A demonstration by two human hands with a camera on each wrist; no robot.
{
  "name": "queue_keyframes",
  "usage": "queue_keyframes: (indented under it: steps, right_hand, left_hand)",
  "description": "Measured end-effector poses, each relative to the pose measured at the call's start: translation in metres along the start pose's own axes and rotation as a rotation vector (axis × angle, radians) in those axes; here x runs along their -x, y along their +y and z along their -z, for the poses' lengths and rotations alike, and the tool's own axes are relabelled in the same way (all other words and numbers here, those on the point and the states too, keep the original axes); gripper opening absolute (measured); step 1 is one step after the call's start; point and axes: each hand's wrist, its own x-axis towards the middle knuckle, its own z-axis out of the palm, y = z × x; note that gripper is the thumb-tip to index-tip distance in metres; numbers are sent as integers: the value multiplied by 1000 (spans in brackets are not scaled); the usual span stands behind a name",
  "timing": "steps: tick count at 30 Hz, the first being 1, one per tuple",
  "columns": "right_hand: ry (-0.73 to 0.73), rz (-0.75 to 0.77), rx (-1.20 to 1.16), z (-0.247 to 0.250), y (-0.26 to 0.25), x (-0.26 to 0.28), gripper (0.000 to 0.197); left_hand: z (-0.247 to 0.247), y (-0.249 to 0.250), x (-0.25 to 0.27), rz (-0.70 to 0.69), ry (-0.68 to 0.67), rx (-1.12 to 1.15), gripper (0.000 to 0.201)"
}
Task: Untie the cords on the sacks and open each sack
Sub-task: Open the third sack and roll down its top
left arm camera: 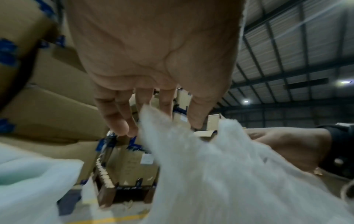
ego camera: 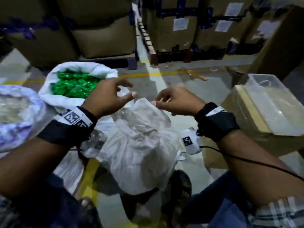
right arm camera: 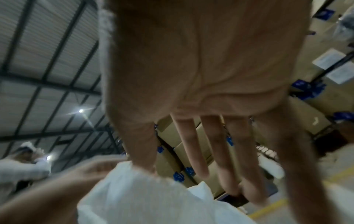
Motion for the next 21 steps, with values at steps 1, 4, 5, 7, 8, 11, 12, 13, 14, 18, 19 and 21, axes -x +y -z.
queue_keyframes:
  steps: [1,4,5,7,8,11,12,13,14,18,19,21]
  right_hand:
    - [-92,-41,-77,-4,-4,1,49]
    - [-281,-127,-311,-12,-14,-1,58]
    - [-334,-120,-348,-15,-19,-3,52]
    - [-394,-82,-295,-18,-29,-6,42]
    - [-406,-71,-240,-21,-35,-9,38]
    - [-333,-77,-150,-29,-49,-21,30]
    - [-296,-71,-104,-31,-53,-25,32]
    - [-256,-63,-29,-32,-57,-30,37]
    - [-207,-57,64,-31,-59,-35,43]
    - [-110,-66,278,-28,-52,-45,54]
    - [-101,-92,269,-26,-49,-44,51]
    - [-50,-120,198,-18,-41,-41,34]
  left_hand:
    - [1,-12,9,40,-2,19,39]
    - [3,-36,31,191,-178,55,57]
    - [6,-42,37,228,-231,100,63]
    - [10,-48,45,272,-285,257,68]
    - [11,-50,51,287,-285,327,66]
    - [2,-56,63,278,-247,412,57]
    - [-3,-58,65,271,-225,421,49]
    - [-7,-61,66,267,-206,426,40]
    - [-11,-64,65,275,-191,443,32]
    - [-8,-72,53,396,-75,662,20]
    - [-6,-75,48,407,-35,683,22]
    - [0,-75,40,394,25,671,13]
